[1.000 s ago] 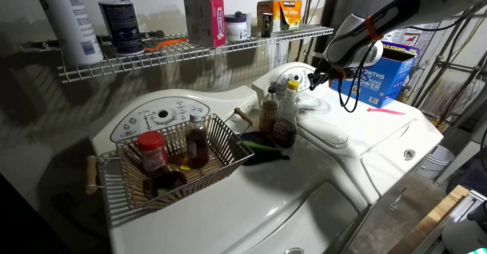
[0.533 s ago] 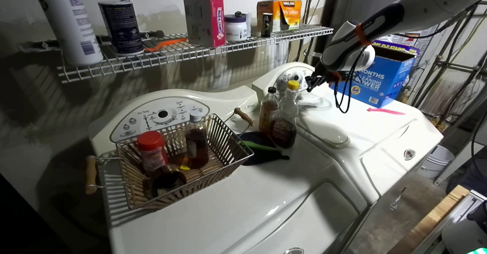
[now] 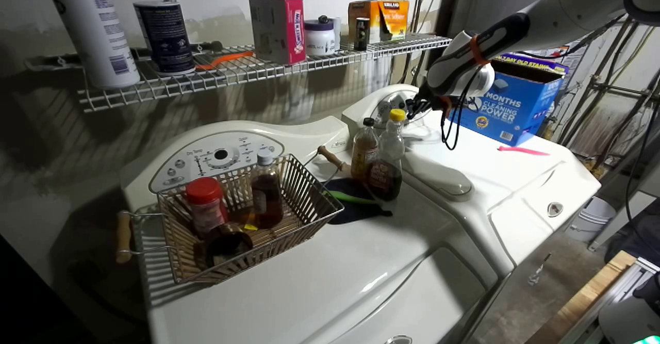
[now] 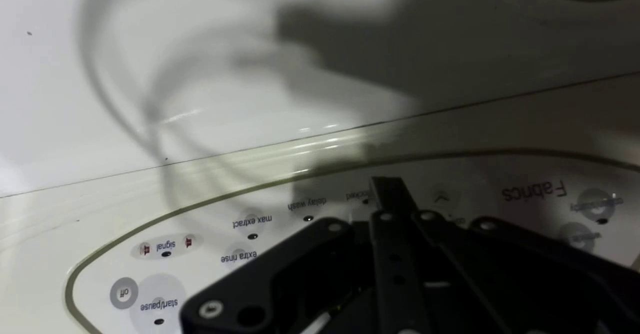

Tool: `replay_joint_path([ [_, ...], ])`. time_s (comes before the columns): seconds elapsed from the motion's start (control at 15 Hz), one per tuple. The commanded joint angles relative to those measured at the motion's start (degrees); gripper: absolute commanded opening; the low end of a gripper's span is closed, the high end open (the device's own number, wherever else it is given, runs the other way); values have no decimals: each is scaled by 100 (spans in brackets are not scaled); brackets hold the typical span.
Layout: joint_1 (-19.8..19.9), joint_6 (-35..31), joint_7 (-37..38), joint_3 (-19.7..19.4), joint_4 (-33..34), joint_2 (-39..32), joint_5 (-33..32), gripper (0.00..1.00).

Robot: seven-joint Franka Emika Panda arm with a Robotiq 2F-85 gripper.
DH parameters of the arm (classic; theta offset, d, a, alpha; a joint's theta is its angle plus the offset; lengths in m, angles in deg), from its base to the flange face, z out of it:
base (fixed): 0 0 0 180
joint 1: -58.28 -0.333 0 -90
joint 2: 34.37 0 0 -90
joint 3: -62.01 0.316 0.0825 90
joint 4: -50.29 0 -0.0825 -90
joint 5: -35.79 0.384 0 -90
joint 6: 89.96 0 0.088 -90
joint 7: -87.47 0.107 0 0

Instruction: Press a button on the right washing machine

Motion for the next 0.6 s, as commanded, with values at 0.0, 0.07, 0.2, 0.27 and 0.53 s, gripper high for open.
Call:
replay_joint_path([
  [0.0,136,-113,-186,148,460,-360,104,0],
  [0.07,136,-116,-173,148,529,-416,97,0],
  [0.2,129,-131,-148,136,664,-515,81,0],
  [0.27,103,-145,-131,95,721,-564,42,0],
  [0.53,69,-125,-97,41,940,-751,-14,0],
])
